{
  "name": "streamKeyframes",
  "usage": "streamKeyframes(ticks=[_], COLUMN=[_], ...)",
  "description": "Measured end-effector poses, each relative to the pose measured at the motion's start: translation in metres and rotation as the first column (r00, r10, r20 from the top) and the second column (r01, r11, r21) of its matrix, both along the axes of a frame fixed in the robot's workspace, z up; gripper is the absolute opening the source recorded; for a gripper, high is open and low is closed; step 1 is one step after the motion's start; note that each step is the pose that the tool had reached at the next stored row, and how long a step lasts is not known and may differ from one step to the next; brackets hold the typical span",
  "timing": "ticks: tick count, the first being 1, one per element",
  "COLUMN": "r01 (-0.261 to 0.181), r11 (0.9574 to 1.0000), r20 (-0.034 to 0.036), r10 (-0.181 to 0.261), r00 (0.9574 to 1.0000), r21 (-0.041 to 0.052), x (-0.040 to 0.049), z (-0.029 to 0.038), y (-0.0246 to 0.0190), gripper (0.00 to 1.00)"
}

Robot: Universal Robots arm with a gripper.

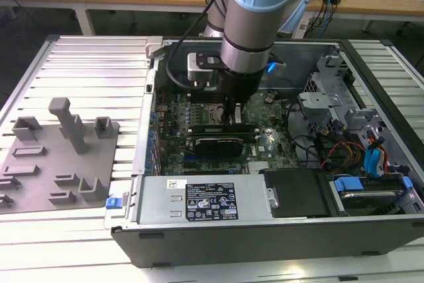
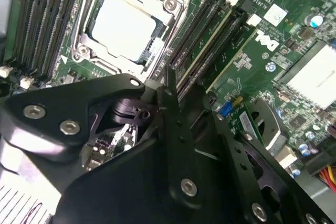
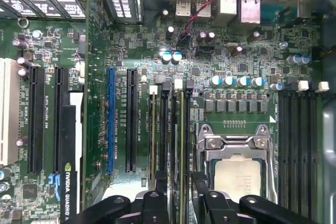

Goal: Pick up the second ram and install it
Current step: 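Press down the second ram until it locks into place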

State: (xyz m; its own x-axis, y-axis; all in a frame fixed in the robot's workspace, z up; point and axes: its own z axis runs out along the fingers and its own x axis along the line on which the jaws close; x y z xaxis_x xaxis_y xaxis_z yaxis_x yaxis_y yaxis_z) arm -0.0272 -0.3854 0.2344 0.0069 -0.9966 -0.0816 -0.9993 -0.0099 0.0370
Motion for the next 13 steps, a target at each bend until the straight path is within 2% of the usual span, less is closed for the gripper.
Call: streamKeyframes(ticks=[1, 3, 4, 5, 6, 13], r01=[0.0, 0.0, 0.0, 0.0, 0.0, 0.0], r11=[1.0, 1.0, 0.9999, 0.9999, 0.9999, 0.9999], r20=[0.0, 0.0, 0.0, 0.0, 0.0, -0.0001], r10=[0.0, 0.0, 0.0, 0.0, 0.0, 0.0], r00=[1.0, 1.0, 1.0, 1.0, 1.0, 1.0], r21=[-0.0001, -0.0052, -0.0131, -0.0165, -0.0167, -0.0168], x=[0.0, 0.0, 0.0, 0.0, 0.0, 0.0005], z=[0.0056, 0.0316, 0.0436, 0.0486, 0.0504, 0.0506], y=[0.0001, 0.0042, 0.0076, 0.0087, 0.0087, 0.0086], gripper=[0.32, 0.32, 0.24, 0.17, 0.11, 0.11])
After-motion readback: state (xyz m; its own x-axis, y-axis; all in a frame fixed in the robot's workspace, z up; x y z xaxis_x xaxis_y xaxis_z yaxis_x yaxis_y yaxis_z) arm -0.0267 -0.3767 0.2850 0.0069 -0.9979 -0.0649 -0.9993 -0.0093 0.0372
